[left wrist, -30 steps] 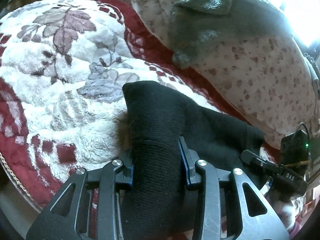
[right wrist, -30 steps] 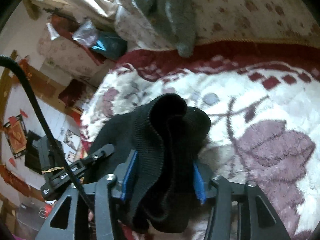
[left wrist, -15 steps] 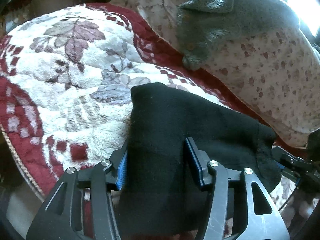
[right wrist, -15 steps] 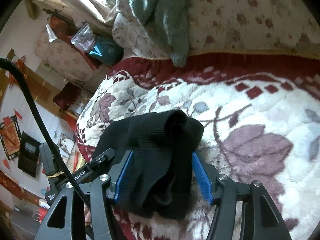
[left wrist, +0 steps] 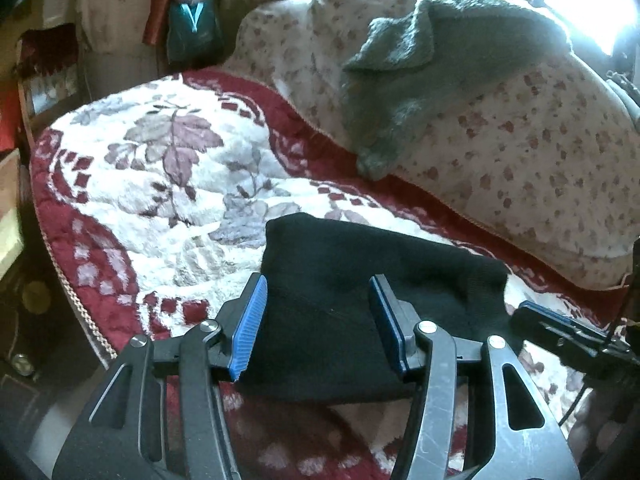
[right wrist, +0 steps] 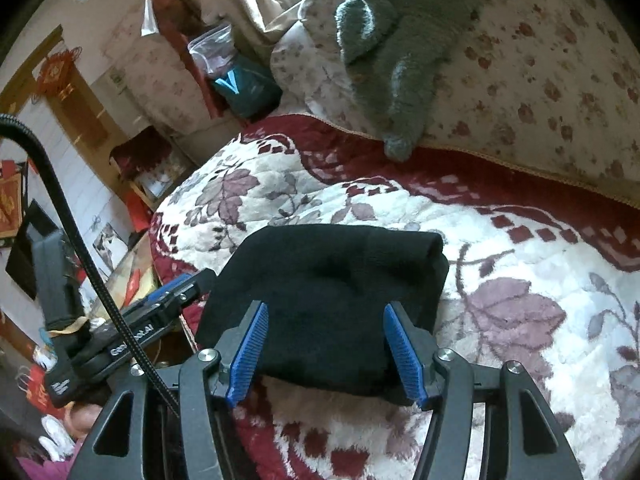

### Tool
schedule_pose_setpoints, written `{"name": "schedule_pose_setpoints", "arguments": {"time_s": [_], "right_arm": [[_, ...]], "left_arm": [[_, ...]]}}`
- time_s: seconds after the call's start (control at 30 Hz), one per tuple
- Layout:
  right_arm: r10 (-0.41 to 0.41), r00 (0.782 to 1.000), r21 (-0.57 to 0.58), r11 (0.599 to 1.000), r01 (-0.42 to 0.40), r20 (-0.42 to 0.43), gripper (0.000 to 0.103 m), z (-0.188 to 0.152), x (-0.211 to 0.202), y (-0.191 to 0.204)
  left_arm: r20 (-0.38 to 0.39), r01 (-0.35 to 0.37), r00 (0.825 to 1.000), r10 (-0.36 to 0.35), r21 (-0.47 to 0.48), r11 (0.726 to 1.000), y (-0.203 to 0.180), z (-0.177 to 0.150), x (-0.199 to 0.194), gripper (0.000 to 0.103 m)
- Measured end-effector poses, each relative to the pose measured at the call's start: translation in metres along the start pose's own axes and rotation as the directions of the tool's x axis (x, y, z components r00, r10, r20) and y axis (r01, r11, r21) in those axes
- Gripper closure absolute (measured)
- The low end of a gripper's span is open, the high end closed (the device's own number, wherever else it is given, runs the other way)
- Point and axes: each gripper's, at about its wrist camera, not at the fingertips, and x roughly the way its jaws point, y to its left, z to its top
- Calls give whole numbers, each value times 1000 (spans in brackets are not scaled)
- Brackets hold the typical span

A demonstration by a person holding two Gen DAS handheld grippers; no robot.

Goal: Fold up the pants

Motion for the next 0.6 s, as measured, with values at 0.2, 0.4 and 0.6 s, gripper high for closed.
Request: {"name": "schedule_pose_setpoints", "arguments": {"time_s": [0.2,0.4,0.6], "right_arm": [[-22,999,-6,1000,22,23,45,-8,-10,8],[-22,999,-15,1000,23,22,45,-13,-17,11],[-12,1000,-21,1000,13,20,45,-16,-22,15]], "left_arm": [[14,-18,1000,19,-8,1000,-6,-6,-12,51],[36,-53,998,53,19,998,-14,-12,-24,51],[49,-66,997,65,27,997,-19,-16,-36,51]]}}
